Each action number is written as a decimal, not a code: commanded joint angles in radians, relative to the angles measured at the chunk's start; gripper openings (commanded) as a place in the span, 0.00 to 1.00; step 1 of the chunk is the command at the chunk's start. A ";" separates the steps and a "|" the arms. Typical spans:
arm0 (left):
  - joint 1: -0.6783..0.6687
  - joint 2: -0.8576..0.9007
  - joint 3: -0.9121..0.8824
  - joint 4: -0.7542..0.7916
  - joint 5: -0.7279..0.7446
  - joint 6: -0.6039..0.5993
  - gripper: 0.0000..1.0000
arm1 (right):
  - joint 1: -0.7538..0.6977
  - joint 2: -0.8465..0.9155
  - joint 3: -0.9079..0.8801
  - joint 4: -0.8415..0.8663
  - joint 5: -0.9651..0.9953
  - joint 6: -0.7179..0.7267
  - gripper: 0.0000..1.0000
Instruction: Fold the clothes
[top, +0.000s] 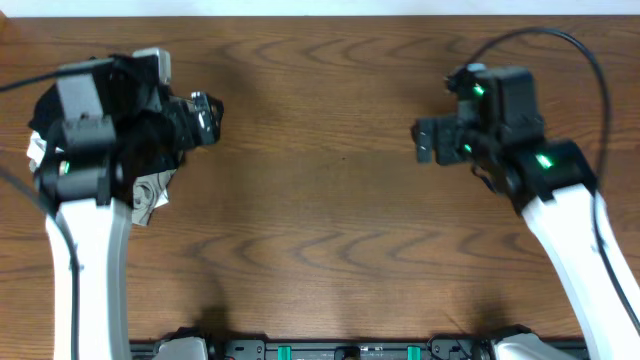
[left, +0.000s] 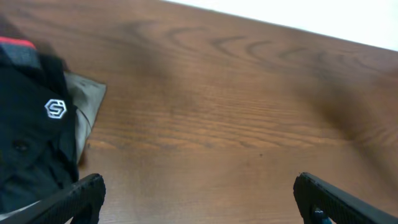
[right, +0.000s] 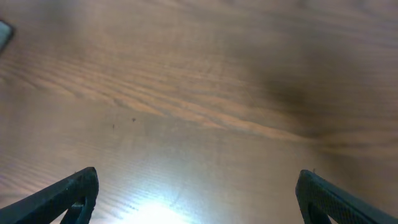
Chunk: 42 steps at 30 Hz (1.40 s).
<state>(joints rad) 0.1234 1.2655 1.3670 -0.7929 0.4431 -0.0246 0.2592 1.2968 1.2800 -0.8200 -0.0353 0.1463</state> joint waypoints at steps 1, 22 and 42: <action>0.001 -0.152 -0.038 -0.011 0.020 0.043 0.98 | -0.003 -0.169 -0.043 -0.023 0.098 0.040 0.99; -0.007 -0.607 -0.370 -0.019 0.016 0.039 0.98 | 0.001 -0.906 -0.555 -0.176 0.219 0.093 0.99; -0.007 -0.607 -0.370 -0.019 0.016 0.039 0.98 | -0.012 -1.065 -0.592 -0.305 0.219 0.092 0.99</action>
<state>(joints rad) 0.1211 0.6647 0.9951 -0.8112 0.4492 0.0010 0.2588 0.3023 0.7166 -1.1339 0.1738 0.2272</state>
